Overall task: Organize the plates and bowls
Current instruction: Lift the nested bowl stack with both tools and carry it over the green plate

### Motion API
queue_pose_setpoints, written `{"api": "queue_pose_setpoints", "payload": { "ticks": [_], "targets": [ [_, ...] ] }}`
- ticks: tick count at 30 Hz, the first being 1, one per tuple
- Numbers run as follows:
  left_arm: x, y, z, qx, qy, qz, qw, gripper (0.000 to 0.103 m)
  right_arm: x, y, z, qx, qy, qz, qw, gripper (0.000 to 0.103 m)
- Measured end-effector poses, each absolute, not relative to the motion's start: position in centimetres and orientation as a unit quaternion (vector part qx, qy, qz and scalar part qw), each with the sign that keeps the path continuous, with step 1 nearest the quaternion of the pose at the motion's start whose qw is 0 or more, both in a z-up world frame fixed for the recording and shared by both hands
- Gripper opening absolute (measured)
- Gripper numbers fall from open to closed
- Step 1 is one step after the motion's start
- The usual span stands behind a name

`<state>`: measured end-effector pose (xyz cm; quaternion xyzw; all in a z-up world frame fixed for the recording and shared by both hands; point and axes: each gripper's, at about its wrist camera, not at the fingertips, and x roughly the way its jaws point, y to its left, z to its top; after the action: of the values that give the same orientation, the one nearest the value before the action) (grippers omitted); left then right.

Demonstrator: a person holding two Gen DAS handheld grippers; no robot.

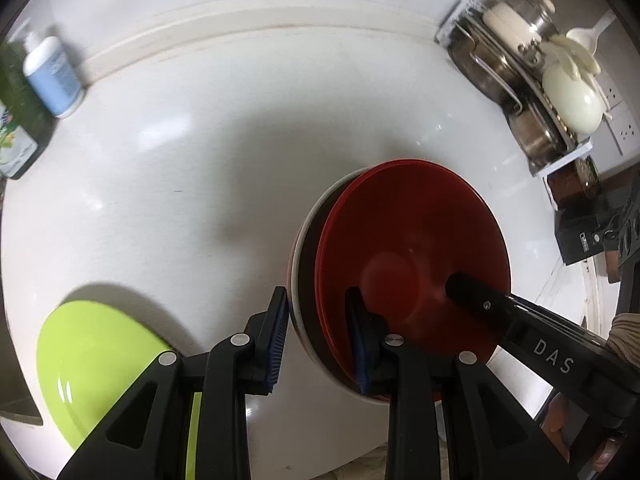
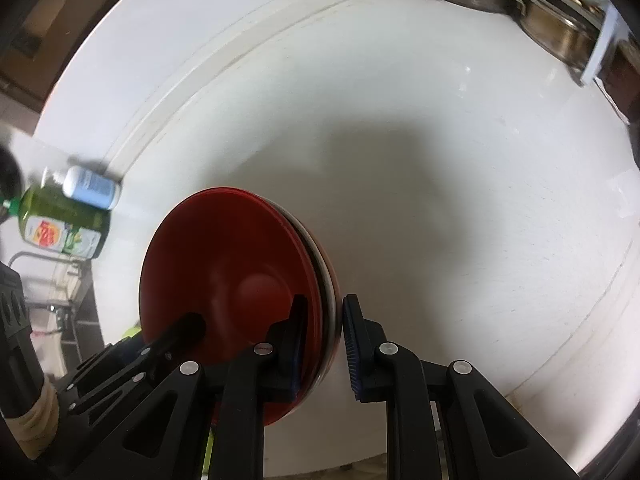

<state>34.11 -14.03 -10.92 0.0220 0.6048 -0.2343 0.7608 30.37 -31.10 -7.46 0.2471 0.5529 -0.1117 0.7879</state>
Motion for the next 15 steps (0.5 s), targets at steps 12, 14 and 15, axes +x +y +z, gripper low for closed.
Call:
{"api": "queue_pose_setpoints", "payload": {
  "ticks": [12,14,15],
  "targets": [
    [32.9,-5.8,-9.0,-0.027,0.586,-0.202,0.784,0.029,31.6,-23.9,-5.0,0.196,0.547,-0.059,0.812,0.020],
    [32.6,-4.1,-8.8,-0.034,0.583,-0.193,0.789,0.029,31.8,-22.7,-4.8,0.189,0.548,-0.049,0.813,0.020],
    [32.4,-3.3,-8.7,-0.038,0.581,-0.188,0.791,0.029,31.9,-21.8,-4.8,0.185,0.551,-0.042,0.813,0.020]
  ]
}}
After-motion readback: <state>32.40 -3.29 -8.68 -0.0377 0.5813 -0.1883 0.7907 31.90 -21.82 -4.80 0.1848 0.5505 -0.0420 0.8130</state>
